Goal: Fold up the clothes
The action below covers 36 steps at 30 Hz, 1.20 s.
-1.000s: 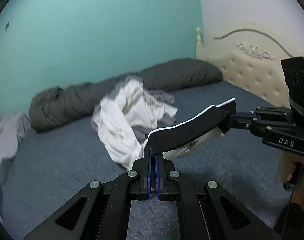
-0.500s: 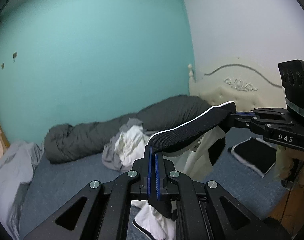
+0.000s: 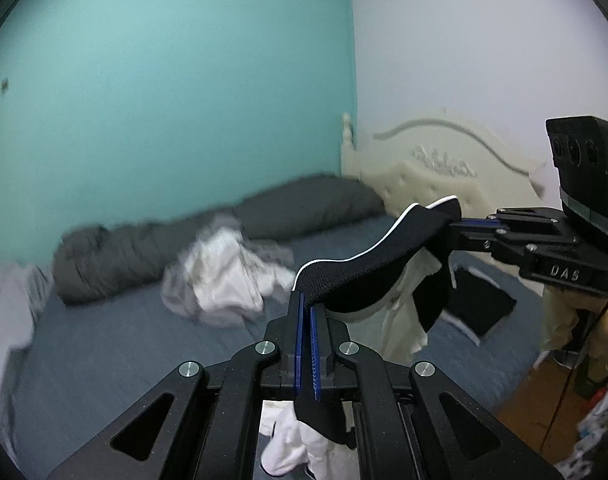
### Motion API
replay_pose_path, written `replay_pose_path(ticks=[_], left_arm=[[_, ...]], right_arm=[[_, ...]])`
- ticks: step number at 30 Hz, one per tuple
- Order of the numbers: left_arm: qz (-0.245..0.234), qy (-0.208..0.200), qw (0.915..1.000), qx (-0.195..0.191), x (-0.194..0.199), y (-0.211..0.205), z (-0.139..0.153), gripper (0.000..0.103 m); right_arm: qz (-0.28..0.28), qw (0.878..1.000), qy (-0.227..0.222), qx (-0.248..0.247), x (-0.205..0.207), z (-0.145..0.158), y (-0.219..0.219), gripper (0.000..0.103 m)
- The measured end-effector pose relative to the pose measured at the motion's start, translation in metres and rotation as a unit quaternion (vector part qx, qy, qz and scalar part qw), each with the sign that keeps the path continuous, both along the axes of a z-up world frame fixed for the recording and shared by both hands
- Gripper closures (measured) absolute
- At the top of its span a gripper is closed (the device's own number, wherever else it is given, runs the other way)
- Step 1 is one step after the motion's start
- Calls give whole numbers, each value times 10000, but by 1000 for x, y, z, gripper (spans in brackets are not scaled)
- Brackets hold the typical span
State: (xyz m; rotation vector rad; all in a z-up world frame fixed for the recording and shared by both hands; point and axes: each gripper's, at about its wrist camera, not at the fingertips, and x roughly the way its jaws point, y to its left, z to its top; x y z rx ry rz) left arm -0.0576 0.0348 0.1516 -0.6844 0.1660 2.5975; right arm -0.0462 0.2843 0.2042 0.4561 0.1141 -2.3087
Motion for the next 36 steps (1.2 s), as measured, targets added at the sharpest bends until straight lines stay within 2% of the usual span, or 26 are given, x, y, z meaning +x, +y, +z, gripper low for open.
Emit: replay_pose_path(ticks=[7, 13, 15, 18, 22, 27, 30, 32, 34, 36], left_arm=[[-51, -1049, 9944, -102, -25, 13, -124, 100], [-65, -1873, 9822, -155, -39, 25, -226, 100], [-68, -2104, 9774, -171, -43, 28, -255, 100], [-62, -2276, 9736, -185, -44, 29, -277, 100], [-57, -2493, 9682, -205, -46, 30, -304, 100], [-76, -2672, 9632, -281, -51, 29, -326, 100], [-38, -2732, 9615, -274, -52, 25, -336, 100], [10, -2745, 9612, -262, -53, 22, -340, 100], [21, -2720, 9618, -298, -52, 20, -341, 100], [12, -2691, 9626, -321, -50, 19, -340, 100]], right_arm=[[-132, 9934, -996, 548, -35, -117, -6, 98], [-175, 9762, -1968, 889, -66, -228, -12, 98], [-172, 9716, -2134, 1010, -69, -254, -9, 98], [-108, 9634, -2410, 1170, -77, -294, -13, 98], [-62, 9522, -2775, 1279, -87, -333, -13, 98], [51, 9422, -2992, 1505, -94, -364, -16, 97], [113, 9385, -3066, 1585, -99, -377, -17, 92], [97, 9396, -2972, 1695, -99, -380, -17, 83], [42, 9421, -2824, 1810, -98, -380, -14, 57], [2, 9447, -2681, 1890, -98, -379, -10, 48]])
